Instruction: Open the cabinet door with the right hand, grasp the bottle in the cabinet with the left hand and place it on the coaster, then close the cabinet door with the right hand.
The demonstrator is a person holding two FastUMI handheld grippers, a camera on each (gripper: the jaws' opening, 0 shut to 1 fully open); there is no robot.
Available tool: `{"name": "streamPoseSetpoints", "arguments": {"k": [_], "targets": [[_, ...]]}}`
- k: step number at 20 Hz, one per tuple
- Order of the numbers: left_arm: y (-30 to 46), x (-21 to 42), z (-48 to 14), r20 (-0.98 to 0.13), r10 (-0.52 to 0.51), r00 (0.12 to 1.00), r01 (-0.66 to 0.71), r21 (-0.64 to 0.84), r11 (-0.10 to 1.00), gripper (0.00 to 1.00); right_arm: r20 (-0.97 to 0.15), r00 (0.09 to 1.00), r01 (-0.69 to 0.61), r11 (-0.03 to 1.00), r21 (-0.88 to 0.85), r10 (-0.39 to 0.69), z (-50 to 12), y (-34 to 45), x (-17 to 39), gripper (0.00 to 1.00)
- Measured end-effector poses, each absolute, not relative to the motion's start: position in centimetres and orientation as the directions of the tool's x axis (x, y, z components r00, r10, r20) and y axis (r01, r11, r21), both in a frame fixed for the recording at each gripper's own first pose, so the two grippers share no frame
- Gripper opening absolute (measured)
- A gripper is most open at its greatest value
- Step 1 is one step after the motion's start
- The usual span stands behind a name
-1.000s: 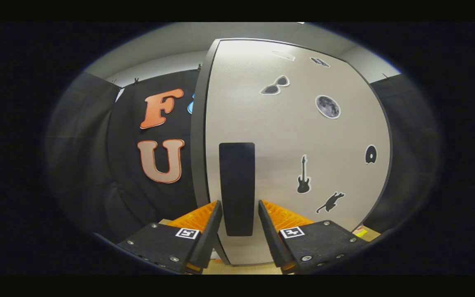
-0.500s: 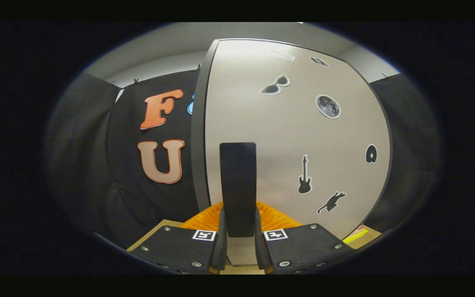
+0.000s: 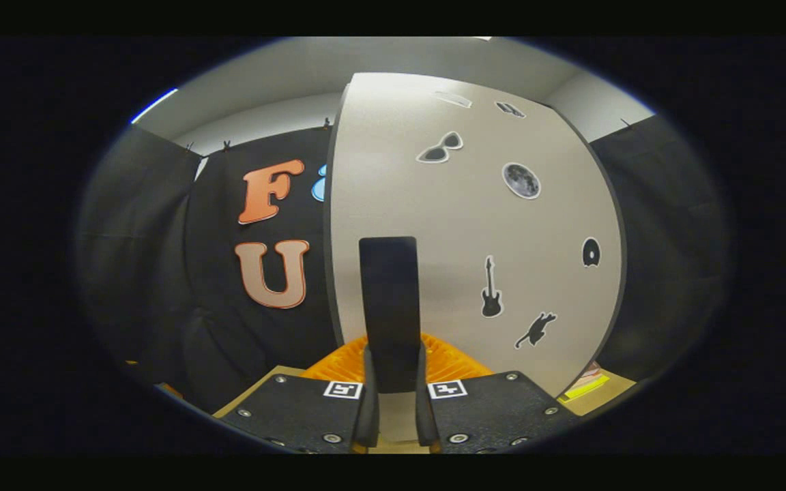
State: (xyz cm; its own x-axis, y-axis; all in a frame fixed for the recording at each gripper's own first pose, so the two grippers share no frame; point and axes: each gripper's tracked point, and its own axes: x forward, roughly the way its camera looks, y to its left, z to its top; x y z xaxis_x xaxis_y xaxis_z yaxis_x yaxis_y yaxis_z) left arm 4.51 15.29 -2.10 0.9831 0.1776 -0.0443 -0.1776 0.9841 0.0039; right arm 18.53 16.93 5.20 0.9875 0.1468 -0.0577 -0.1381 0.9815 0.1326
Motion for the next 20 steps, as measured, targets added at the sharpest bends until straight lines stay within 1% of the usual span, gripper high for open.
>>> {"name": "streamPoseSetpoints", "arguments": {"k": [2, 3, 5, 6, 7, 8, 11, 13, 14, 15, 20], "targets": [[14.2, 5.0, -2.1, -0.046, 0.167, 0.985, -0.167, -0.003, 0.986, 0.97, -0.056, 0.984, -0.157, 0.977, 0.144, 0.167, 5.1, 16.2, 16.9, 0.19], [13.7, 5.2, -2.0, -0.045, 0.166, 0.985, -0.166, -0.002, 0.986, 0.97, -0.056, 0.982, -0.169, 0.974, 0.153, 0.179, 5.1, 15.8, 16.2, 0.20], [12.3, 4.6, -1.8, -0.039, 0.165, 0.985, -0.165, 0.001, 0.986, 0.97, -0.057, 0.979, -0.184, 0.967, 0.175, 0.197, 5.0, 14.9, 14.8, 0.19], [11.7, 4.3, -1.7, -0.035, 0.162, 0.986, -0.163, 0.001, 0.987, 0.99, -0.057, 0.977, -0.191, 0.964, 0.183, 0.204, 5.0, 14.5, 14.1, 0.20], [11.1, 4.3, -1.8, -0.034, 0.159, 0.987, -0.159, 0.002, 0.987, 0.99, -0.057, 0.976, -0.197, 0.962, 0.188, 0.211, 4.9, 14.1, 13.5, 0.19], [10.5, 4.4, -1.8, -0.034, 0.156, 0.987, -0.156, 0.004, 0.988, 0.96, -0.057, 0.974, -0.205, 0.960, 0.190, 0.219, 4.8, 13.8, 12.9, 0.20], [8.6, 4.5, -1.6, -0.025, 0.144, 0.989, -0.144, 0.003, 0.990, 0.96, -0.055, 0.970, -0.220, 0.954, 0.206, 0.235, 4.9, 12.7, 11.3, 0.20], [7.5, 4.5, -1.4, -0.015, 0.132, 0.991, -0.132, 0.005, 0.991, 0.96, -0.053, 0.968, -0.230, 0.952, 0.202, 0.245, 4.8, 12.3, 10.6, 0.20], [7.0, 4.8, -1.1, -0.011, 0.127, 0.992, -0.127, 0.007, 0.992, 0.96, -0.050, 0.967, -0.237, 0.950, 0.201, 0.251, 4.9, 12.1, 10.2, 0.19], [6.6, 5.1, -1.1, -0.010, 0.121, 0.993, -0.121, 0.008, 0.993, 0.96, -0.049, 0.965, -0.243, 0.949, 0.202, 0.258, 4.9, 11.9, 9.8, 0.20], [4.5, 6.0, -1.1, -0.009, 0.091, 0.996, -0.091, 0.009, 0.996, 0.96, -0.050, 0.962, -0.256, 0.946, 0.198, 0.270, 4.8, 11.2, 9.3, 0.20]]}}
